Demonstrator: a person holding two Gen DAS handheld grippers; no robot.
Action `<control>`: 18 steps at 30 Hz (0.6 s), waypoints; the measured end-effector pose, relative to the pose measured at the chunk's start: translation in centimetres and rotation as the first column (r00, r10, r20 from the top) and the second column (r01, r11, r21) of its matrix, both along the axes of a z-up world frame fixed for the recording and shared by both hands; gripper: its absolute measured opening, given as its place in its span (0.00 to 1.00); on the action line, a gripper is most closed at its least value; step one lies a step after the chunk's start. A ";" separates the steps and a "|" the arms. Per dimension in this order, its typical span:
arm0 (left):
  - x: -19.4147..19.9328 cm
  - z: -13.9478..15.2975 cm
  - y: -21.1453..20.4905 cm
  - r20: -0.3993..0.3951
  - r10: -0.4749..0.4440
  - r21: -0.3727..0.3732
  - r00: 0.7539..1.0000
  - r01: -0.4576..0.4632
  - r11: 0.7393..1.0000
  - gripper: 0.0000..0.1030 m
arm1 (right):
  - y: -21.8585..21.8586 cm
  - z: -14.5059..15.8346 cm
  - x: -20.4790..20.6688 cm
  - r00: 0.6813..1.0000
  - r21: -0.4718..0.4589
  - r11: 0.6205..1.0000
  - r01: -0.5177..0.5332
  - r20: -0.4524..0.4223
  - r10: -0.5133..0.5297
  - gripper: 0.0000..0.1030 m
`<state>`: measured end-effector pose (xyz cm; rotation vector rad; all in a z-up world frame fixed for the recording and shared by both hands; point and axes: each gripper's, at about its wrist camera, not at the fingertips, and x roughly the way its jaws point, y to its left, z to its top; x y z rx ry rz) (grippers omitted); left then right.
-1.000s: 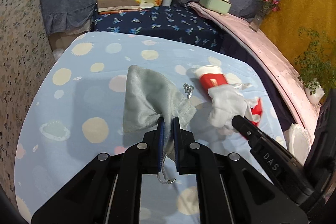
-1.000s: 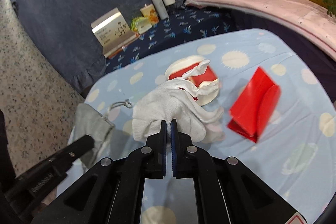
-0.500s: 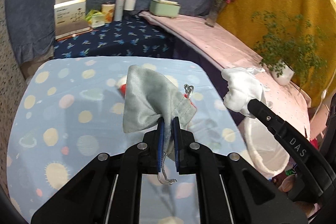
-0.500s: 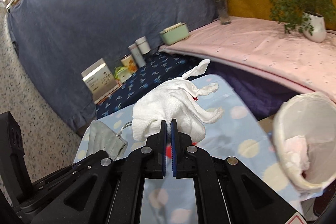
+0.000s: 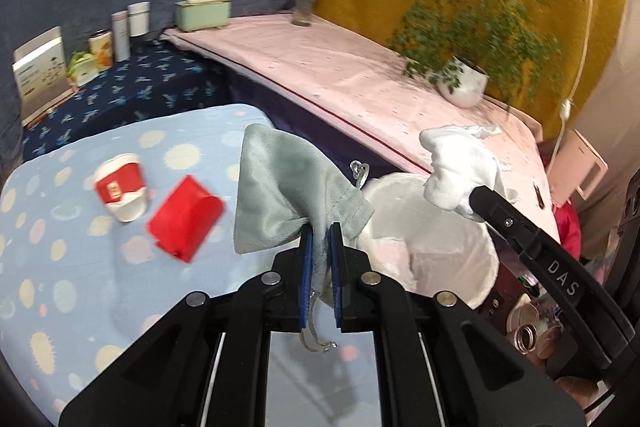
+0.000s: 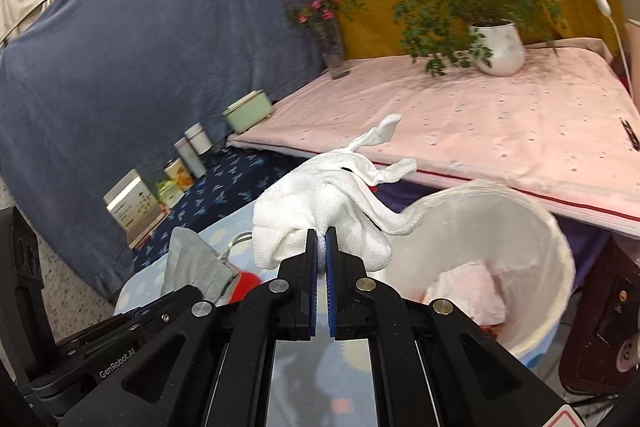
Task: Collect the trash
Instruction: 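Carry pouch and glove over the wastebasket and open both grippers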
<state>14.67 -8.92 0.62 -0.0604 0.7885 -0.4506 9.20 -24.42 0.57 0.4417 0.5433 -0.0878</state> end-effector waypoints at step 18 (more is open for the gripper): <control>-0.4 -2.7 -12.9 -0.036 -0.223 0.044 0.974 0.225 0.973 0.08 | -10.4 -2.9 -4.3 0.983 0.055 0.981 0.184 -0.036 -0.182 0.04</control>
